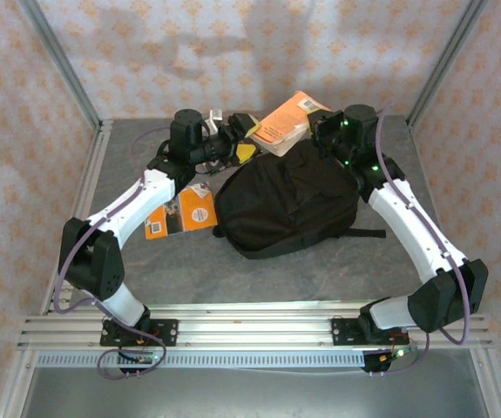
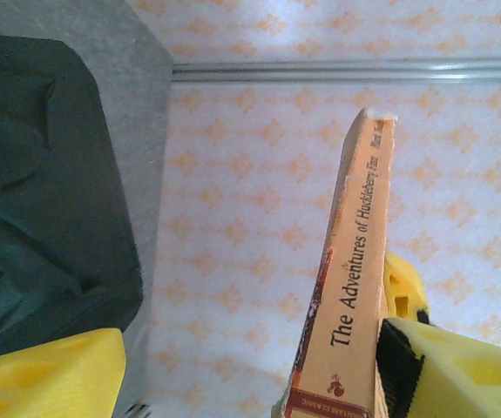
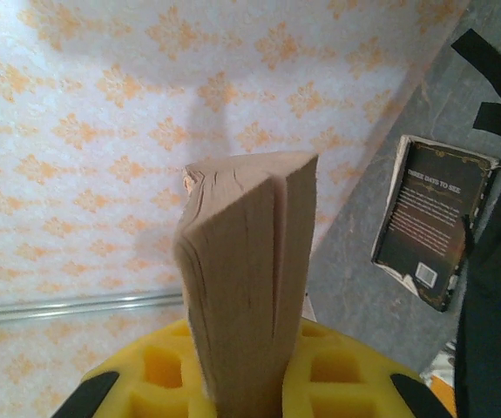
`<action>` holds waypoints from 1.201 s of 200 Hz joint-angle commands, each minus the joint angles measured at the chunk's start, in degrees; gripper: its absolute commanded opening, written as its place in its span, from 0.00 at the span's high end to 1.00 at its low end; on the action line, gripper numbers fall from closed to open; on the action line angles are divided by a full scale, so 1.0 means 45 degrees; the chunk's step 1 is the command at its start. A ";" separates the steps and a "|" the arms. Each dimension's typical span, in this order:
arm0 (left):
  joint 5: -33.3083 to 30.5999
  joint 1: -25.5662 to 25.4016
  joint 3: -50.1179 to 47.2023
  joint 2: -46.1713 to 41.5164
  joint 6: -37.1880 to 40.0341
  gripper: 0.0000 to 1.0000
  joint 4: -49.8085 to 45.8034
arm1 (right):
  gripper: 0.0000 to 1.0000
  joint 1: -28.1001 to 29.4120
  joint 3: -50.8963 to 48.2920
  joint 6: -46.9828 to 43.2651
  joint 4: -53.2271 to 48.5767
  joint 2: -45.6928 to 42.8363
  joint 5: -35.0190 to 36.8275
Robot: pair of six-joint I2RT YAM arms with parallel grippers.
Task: Pack the student bag
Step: Rotate the book.
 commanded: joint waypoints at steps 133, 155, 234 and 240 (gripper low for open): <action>-0.1987 -0.1540 -0.0339 -0.0216 -0.2724 0.98 0.3488 | 0.92 0.0760 -0.1098 0.0915 0.1241 -0.1128 0.2230; -0.2114 -0.1193 -0.0702 -0.1031 -0.2021 1.00 0.2352 | 0.38 0.0754 0.0488 -0.1776 -0.2169 -0.1237 0.3057; -0.6637 -0.0339 0.0632 -0.4919 0.5667 1.00 -1.2350 | 0.32 0.1214 0.1807 -0.6311 -0.8109 -0.0567 0.2861; -0.7375 -0.0326 0.0602 -0.5168 0.6047 1.00 -1.3115 | 0.33 0.1484 0.1898 -0.6836 -0.8262 -0.0301 0.2543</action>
